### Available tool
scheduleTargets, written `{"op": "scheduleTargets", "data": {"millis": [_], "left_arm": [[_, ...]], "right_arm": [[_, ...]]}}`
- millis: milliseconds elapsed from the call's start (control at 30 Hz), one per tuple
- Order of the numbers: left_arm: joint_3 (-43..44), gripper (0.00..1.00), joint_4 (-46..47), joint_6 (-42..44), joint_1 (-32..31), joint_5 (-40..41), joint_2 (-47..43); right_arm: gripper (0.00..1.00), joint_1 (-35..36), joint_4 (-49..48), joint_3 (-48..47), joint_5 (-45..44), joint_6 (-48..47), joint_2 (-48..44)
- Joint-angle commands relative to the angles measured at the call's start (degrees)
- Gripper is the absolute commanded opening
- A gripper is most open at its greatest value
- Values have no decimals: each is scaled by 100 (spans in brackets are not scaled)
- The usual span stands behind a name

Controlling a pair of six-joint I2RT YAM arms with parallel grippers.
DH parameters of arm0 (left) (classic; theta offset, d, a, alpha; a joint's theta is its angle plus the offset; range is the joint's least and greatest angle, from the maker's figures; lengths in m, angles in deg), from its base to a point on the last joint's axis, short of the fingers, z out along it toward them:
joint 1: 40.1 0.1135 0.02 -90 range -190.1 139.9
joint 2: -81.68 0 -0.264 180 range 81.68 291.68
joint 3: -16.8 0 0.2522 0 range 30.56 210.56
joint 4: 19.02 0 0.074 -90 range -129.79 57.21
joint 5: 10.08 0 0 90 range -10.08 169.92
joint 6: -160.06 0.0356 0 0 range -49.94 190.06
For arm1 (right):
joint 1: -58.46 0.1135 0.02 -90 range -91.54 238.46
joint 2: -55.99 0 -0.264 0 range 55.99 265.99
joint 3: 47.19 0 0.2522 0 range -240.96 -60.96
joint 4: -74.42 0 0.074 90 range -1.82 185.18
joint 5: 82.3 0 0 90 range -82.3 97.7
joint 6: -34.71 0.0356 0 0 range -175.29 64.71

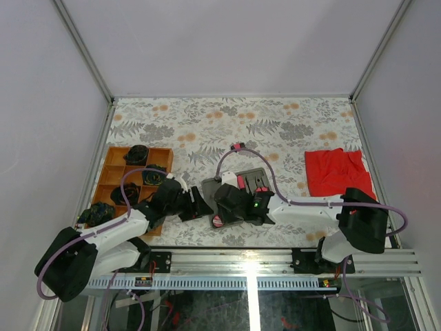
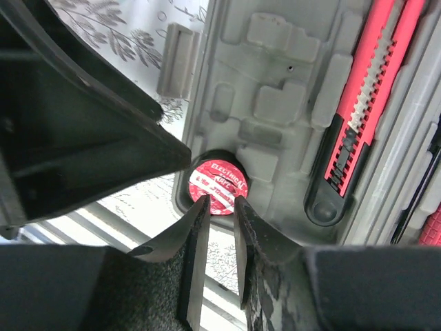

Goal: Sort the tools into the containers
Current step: Place the engineering item in the storage box.

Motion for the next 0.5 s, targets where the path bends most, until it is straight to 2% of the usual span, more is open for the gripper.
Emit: {"op": "scheduleTargets", "data": {"millis": [0,100,300,467], "left_arm": [[-105,59,262,-21,-213,49,-200],[-116,58,268,21,-333,63,-223],[-113,48,358,5,-522,173,20],[-92,45,444,2,-706,267,279]], "right_arm": [[27,0,-363,159,-335,290,-355],[25,-5,-285,221,-405,353,-396],[23,-4,-372,320,-339,411,-397],[22,-6,-381,365,-320,435,-390]]}}
